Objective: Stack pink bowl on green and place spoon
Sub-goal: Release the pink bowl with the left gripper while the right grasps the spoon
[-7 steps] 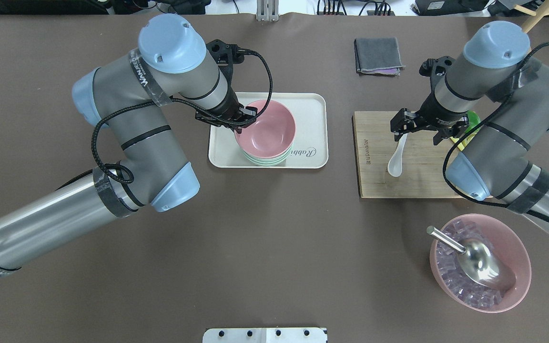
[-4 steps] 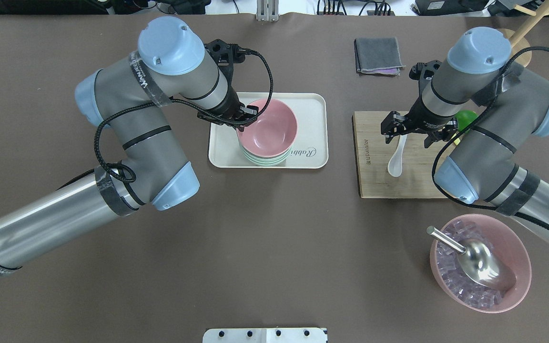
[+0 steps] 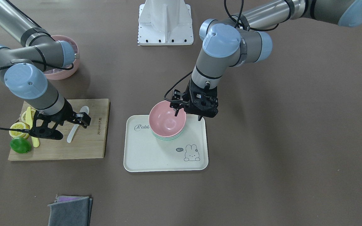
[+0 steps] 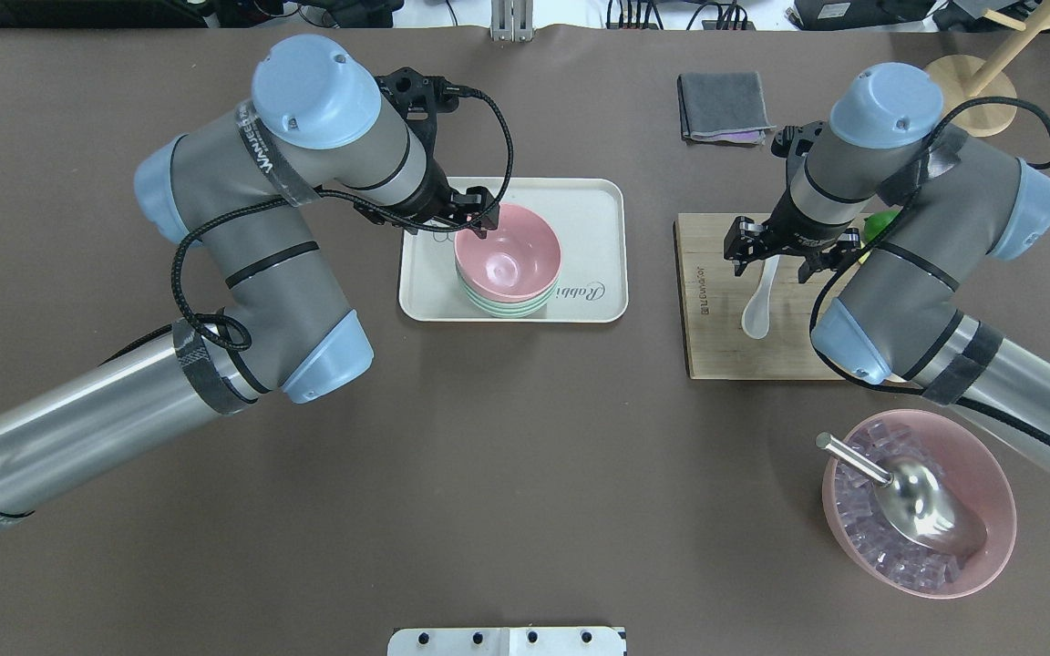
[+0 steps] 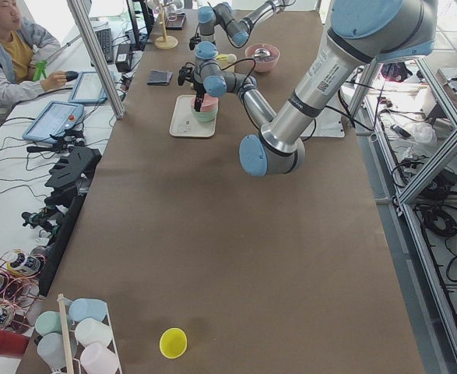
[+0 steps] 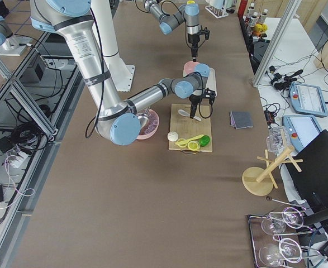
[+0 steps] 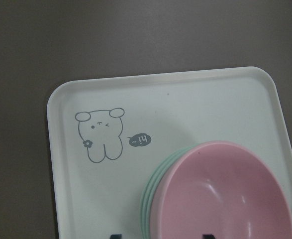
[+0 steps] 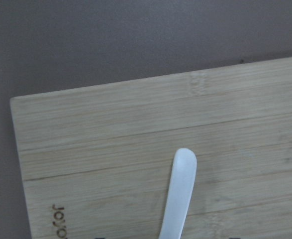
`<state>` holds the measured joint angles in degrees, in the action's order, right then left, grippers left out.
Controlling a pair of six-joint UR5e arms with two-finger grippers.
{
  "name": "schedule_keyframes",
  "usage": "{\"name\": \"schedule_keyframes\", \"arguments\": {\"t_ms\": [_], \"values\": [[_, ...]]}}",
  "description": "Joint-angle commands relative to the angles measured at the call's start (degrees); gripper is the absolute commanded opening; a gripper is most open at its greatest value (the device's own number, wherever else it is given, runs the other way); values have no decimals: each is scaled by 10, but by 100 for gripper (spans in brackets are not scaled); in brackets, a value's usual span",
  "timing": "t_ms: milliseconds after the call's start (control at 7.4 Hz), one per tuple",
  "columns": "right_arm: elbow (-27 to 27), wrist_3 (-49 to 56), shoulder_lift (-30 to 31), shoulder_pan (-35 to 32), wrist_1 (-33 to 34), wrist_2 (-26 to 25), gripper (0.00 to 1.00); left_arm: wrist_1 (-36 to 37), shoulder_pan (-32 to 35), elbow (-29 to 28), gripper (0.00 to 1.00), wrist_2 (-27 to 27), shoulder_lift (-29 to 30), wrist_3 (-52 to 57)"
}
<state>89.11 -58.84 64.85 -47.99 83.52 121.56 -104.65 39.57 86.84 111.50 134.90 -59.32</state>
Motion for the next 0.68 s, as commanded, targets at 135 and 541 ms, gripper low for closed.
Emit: {"name": "schedule_keyframes", "arguments": {"t_ms": [135,541], "values": [[-17,-6,-2,2,-14,0,47,1,3,16,90,-3,-2,-1],[-13,-22,-3,6,-17,4,12,4,3,53,88,-4,-25,-1]]}}
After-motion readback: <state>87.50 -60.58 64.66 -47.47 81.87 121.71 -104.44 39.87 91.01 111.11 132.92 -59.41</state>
